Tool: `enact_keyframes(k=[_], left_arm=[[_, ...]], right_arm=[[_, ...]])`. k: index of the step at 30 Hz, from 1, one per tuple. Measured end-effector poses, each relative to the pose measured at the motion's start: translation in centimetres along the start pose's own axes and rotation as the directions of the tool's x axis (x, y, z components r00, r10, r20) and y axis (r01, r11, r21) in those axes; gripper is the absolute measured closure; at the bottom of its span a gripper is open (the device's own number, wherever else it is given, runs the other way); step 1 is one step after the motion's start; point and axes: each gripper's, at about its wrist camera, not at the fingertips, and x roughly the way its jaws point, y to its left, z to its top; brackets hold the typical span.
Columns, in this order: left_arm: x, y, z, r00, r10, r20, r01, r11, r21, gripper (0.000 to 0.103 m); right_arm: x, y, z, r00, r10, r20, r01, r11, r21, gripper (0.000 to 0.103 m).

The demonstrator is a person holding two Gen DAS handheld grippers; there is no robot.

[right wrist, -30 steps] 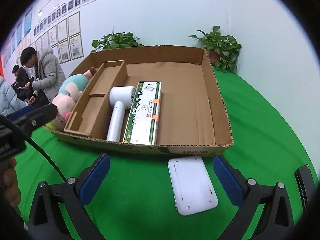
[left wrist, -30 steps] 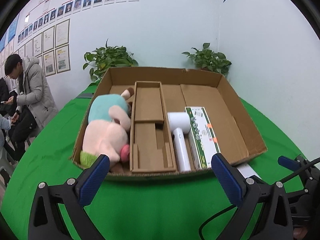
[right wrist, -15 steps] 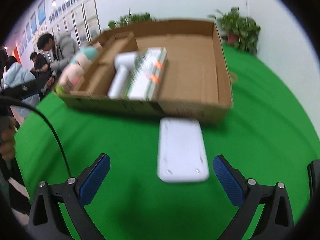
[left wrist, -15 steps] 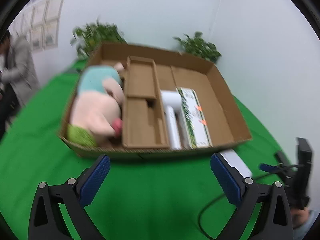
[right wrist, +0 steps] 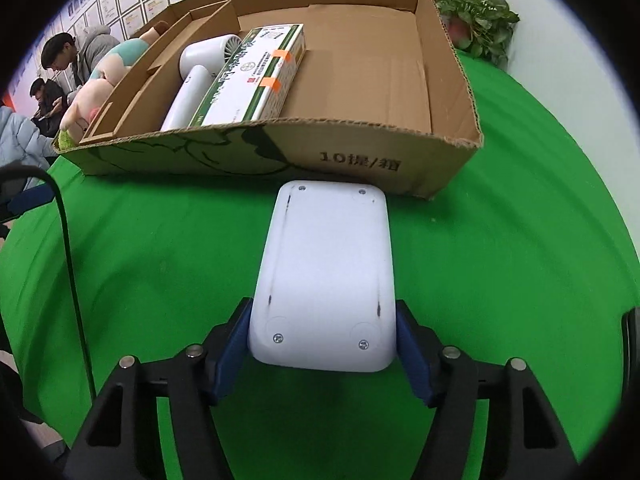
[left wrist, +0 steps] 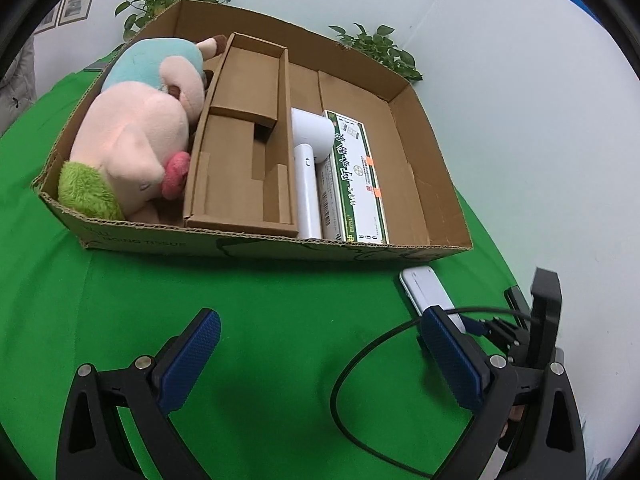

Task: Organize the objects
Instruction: 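Close both grippers on the white plastic case on the table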

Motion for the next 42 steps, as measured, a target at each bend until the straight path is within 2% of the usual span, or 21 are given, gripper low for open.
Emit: enact_keyframes(k=[3,8,9,10,12,15,18,22,23,25,28,31,35,38,42], left_arm=[[-0.3,0.4,-0.3,1.0,-0.018,-0.007,0.018,1.0,-0.007,0.002],[-0.7,0.8,-1.0,0.996,-0.075,-0.046,0.074,0.997,-0.01,0.002],[-0.8,0.8,-1.0,0.995,-0.083,-0.048,0.082,0.996,-0.015,0.002],[-1.0,0.8,-0.8,0.995,-0.087,-0.042,0.086,0.996,-0.026,0.002],[-1.0,0.8,-0.4,0.992,-0.123,-0.038,0.121,0.991,-0.054,0.002],[0.7,0.0,0.3,0.963,-0.254,-0.088,0.244,0.964,-0.107,0.004],[2.7,-2.0,0.5,0.941,-0.301,-0.153,0.29,0.953,-0.086,0.008],[6.2,-4.0,-0.4,0.872,-0.408,-0.27,0.383,0.913,-0.139,0.013],[6.7,-4.2,-0.7,0.866,-0.413,-0.282,0.385,0.91,-0.153,0.013],[7.5,-4.3,-1.5,0.854,-0.422,-0.304,0.385,0.906,-0.177,0.019],[7.8,-3.7,-2.5,0.841,-0.444,-0.309,0.388,0.893,-0.227,0.021],[7.9,-3.3,-3.3,0.826,-0.466,-0.317,0.396,0.88,-0.26,0.021],[8.6,-3.4,-4.0,0.809,-0.485,-0.333,0.402,0.869,-0.288,0.021],[9.4,-3.4,-4.6,0.796,-0.496,-0.346,0.402,0.862,-0.31,0.03],[9.7,-3.5,-4.7,0.807,-0.475,-0.351,0.391,0.875,-0.286,0.05]], right_arm=[[-1.1,1.4,-1.8,1.0,-0.018,0.016,0.019,0.999,-0.03,0.037],[-3.8,3.7,-5.8,0.998,0.059,0.016,-0.058,0.997,-0.042,0.035],[-4.4,4.2,-6.6,0.996,0.082,0.019,-0.081,0.995,-0.051,0.034],[-4.8,4.4,-7.1,0.995,0.103,0.019,-0.102,0.993,-0.053,0.023],[-5.2,4.6,-8.0,0.994,0.106,0.018,-0.105,0.993,-0.056,0.017],[-5.5,3.9,-8.1,0.997,0.076,0.032,-0.075,0.996,-0.043,0.016],[-5.7,3.5,-8.0,0.992,0.114,0.049,-0.113,0.993,-0.023,0.016],[-5.7,4.6,-7.7,0.994,0.084,0.075,-0.078,0.994,-0.077,0.018],[-5.6,4.8,-7.5,0.994,0.083,0.074,-0.077,0.994,-0.082,0.018],[-5.5,5.0,-7.6,0.993,0.092,0.074,-0.086,0.993,-0.076,0.026],[-5.6,5.0,-8.2,0.994,0.081,0.072,-0.076,0.995,-0.069,0.035],[-5.8,5.0,-8.5,0.993,0.092,0.069,-0.089,0.995,-0.049,0.035],[-6.1,4.9,-8.5,0.986,0.151,0.073,-0.153,0.988,0.03,0.036],[-6.2,5.1,-8.5,0.979,0.186,0.079,-0.192,0.979,0.063,0.036],[-6.3,5.9,-8.7,0.97,0.229,0.08,-0.234,0.97,0.059,0.036]])
